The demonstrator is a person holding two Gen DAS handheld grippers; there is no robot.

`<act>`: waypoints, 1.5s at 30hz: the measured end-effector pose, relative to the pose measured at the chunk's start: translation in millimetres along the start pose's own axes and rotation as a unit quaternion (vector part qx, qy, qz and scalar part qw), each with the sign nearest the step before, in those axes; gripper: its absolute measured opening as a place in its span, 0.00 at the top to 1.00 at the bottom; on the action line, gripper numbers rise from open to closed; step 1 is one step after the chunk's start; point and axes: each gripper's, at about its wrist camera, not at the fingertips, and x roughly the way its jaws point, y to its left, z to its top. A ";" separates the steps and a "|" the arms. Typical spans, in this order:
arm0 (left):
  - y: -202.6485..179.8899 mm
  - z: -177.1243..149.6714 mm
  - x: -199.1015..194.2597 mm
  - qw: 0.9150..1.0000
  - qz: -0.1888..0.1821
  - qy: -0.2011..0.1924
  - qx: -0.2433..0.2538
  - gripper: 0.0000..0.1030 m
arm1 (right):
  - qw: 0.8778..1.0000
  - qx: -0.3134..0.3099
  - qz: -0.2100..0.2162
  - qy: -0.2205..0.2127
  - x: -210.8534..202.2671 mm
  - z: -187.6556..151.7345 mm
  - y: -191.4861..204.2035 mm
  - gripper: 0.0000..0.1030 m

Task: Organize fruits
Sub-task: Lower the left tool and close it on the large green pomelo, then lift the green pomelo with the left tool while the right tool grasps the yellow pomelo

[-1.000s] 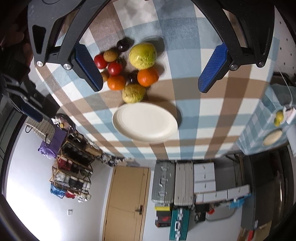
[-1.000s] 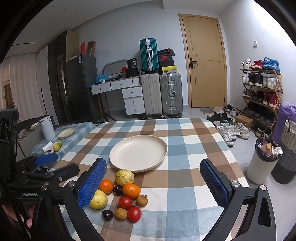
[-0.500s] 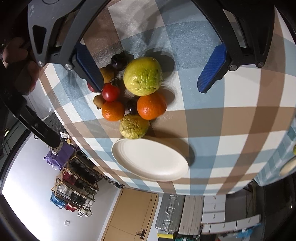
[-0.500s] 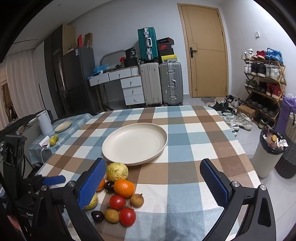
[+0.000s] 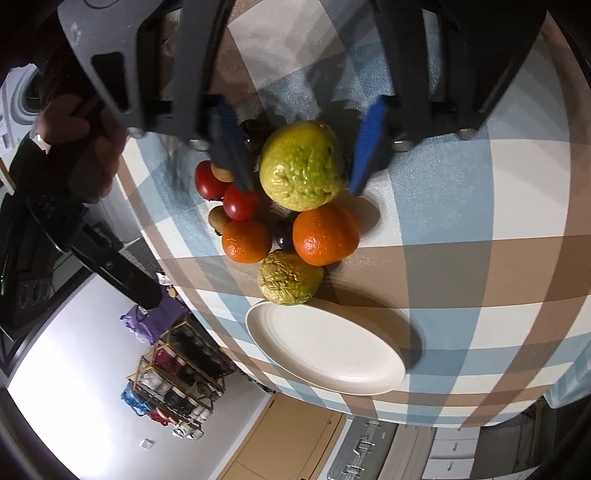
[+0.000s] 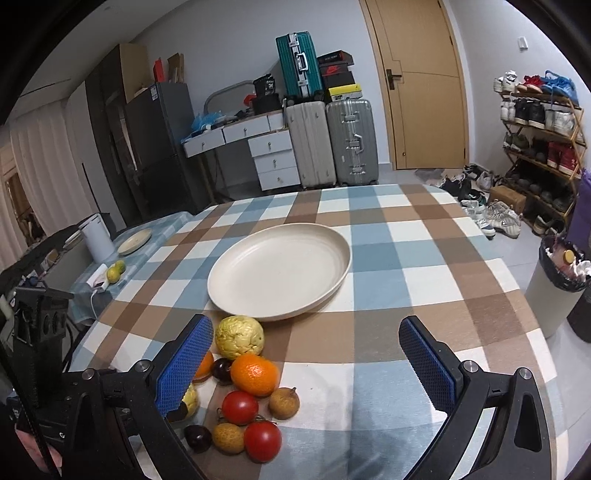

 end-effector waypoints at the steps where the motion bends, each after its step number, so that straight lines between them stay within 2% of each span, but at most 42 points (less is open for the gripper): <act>1: 2.4 -0.1 0.2 1.000 -0.010 0.001 -0.007 0.56 | 1.000 -0.001 0.002 0.001 1.0 0.0 0.6 0.00; 3: 10.8 1.7 1.5 0.999 -0.036 0.004 -0.027 0.56 | 1.000 -0.003 0.006 0.004 4.4 0.5 2.7 0.00; 5: 15.3 3.2 1.7 0.999 -0.042 0.004 -0.032 0.56 | 1.000 -0.005 0.009 0.008 6.1 0.9 4.0 0.00; 13: 16.0 3.6 -3.3 0.999 -0.045 0.000 -0.022 0.56 | 0.999 -0.009 0.032 0.021 16.3 3.8 11.5 0.00; 25: 25.5 14.7 -35.4 0.998 -0.056 -0.032 -0.027 0.56 | 0.994 0.001 0.084 0.076 48.9 10.0 21.8 0.00; 31: 36.0 19.9 -49.4 0.997 -0.051 -0.047 -0.035 0.56 | 0.990 0.005 0.092 0.104 65.5 9.3 26.5 0.00; 34: 41.6 23.9 -54.1 0.997 -0.047 -0.051 -0.039 0.56 | 0.989 0.007 0.083 0.119 75.8 7.8 27.9 0.01; 39: 49.2 28.1 -56.3 0.997 -0.042 -0.051 -0.043 0.56 | 0.986 0.016 0.088 0.143 90.9 7.1 28.5 0.07; 45: 50.6 30.3 -54.3 0.997 -0.038 -0.051 -0.043 0.56 | 0.983 0.037 0.087 0.161 105.9 5.6 27.1 0.20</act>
